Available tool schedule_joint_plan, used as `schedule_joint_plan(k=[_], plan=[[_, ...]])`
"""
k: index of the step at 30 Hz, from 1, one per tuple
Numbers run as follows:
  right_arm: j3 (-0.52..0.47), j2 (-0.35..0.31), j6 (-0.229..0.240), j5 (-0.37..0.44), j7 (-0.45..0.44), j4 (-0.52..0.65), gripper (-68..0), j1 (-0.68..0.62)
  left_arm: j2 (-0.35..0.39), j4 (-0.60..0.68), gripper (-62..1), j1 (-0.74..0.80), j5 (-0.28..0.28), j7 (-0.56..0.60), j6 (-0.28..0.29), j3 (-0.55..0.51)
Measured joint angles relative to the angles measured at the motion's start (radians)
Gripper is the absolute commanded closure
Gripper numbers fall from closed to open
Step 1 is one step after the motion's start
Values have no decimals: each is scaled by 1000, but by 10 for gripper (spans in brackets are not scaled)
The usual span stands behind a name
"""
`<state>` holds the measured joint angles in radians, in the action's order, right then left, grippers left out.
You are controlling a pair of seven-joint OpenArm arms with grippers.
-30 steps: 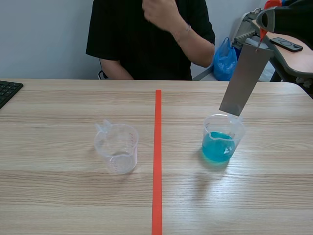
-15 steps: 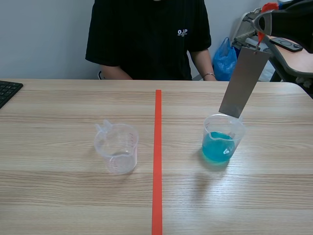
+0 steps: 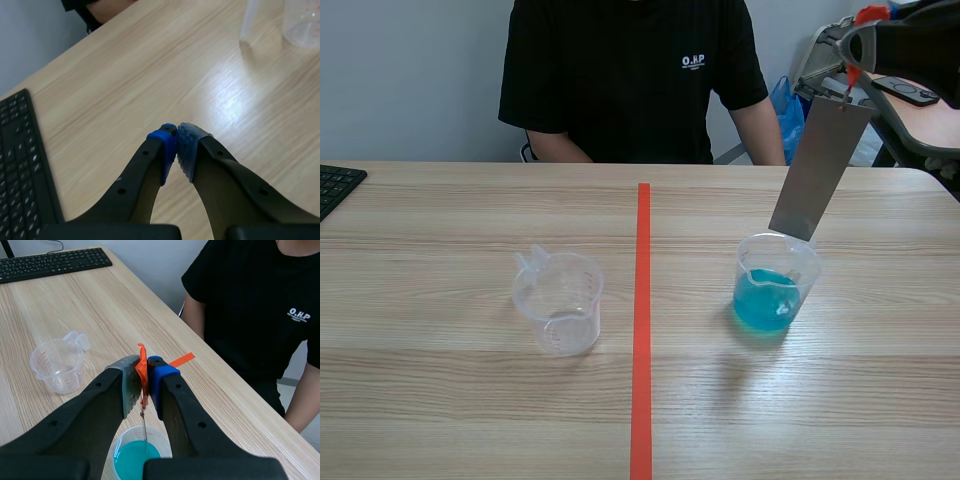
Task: Do the redox reaction experiment.
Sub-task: 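Move the plate over the blue solution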
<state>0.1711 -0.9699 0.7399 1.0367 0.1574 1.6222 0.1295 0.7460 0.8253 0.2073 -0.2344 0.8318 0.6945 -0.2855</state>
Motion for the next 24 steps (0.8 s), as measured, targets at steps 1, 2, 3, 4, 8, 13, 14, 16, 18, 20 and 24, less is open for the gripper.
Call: schedule_joint_plan(k=[1,2,3,4,8,13,14,16,18,20,24], plan=[[0,0,0,0,0,0,-15,0,-6,0,-38,-34,0,-18,0,21],[0,0,0,0,0,0,-15,0,-18,0,-38,-75,0,-44,0,45],[0,0,0,0,0,0,-15,0,-30,0,-38,-107,0,-58,0,66],[0,0,0,0,0,0,-15,0,-44,-1,-38,-138,0,-69,0,90],[0,0,0,0,0,0,-15,0,-112,-1,-38,-255,0,-129,0,182],[0,0,0,0,0,0,-15,0,-192,-1,-38,-385,2,-185,0,259],[0,0,0,0,0,0,-15,0,-206,-1,-38,-409,19,-214,0,269],[0,0,0,0,0,0,-15,0,-233,1,-38,-453,41,-248,0,285],[0,0,0,0,0,0,-15,0,-259,8,-38,-491,53,-286,0,298],[0,0,0,0,0,0,-15,0,-288,9,-38,-527,56,-314,0,308],[0,0,0,0,0,0,-15,0,-365,9,-38,-587,53,-394,0,338]])
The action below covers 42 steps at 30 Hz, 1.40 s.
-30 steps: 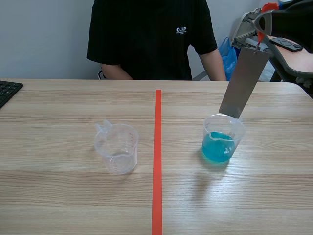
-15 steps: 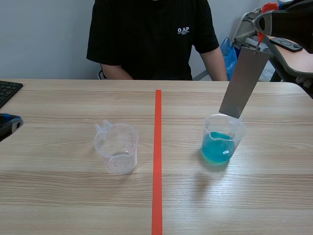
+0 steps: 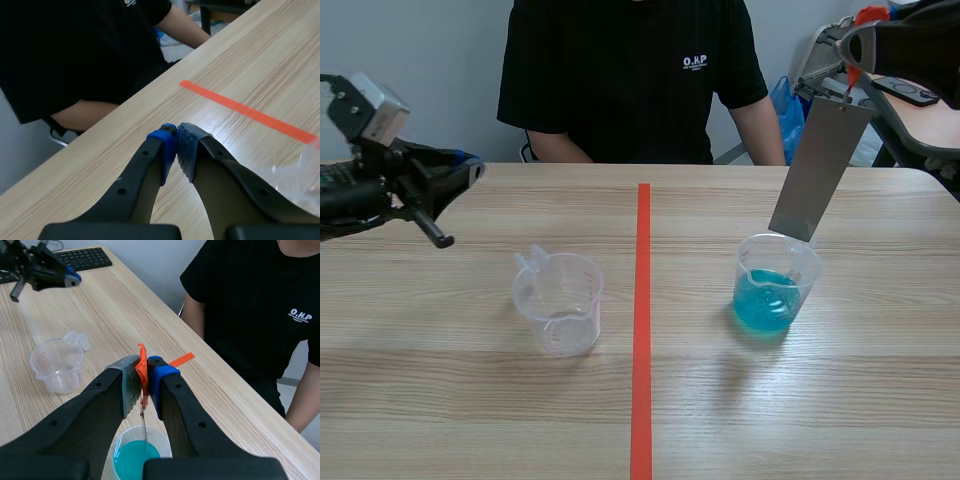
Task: Do the redox reaction experiment.
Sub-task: 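Move the plate over the blue solution, then point at the plate with the left hand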
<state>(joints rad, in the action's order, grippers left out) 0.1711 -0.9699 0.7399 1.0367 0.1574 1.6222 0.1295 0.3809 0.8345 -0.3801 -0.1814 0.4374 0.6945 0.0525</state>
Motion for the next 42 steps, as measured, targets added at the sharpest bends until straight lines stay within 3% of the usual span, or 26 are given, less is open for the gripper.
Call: schedule_joint_plan(k=[5,8,20,26,29,32,42], plan=[[0,0,0,0,0,0,-15,0,-122,0,-39,-49,-54,-68,0,60],[0,0,0,0,0,0,-15,0,-179,0,-40,-61,-55,-71,0,80],[0,0,0,0,0,0,-15,0,-314,0,-40,-63,-91,-129,0,152],[0,0,0,0,0,0,-15,0,-368,0,-40,-63,-94,-134,0,195],[0,0,0,0,0,0,-15,0,-399,0,-40,-63,-140,-134,0,209],[0,0,0,0,0,0,-15,0,-423,0,-40,-63,-144,-134,0,225],[0,0,0,0,0,0,-15,0,-447,0,-40,-63,-153,-134,0,242]])
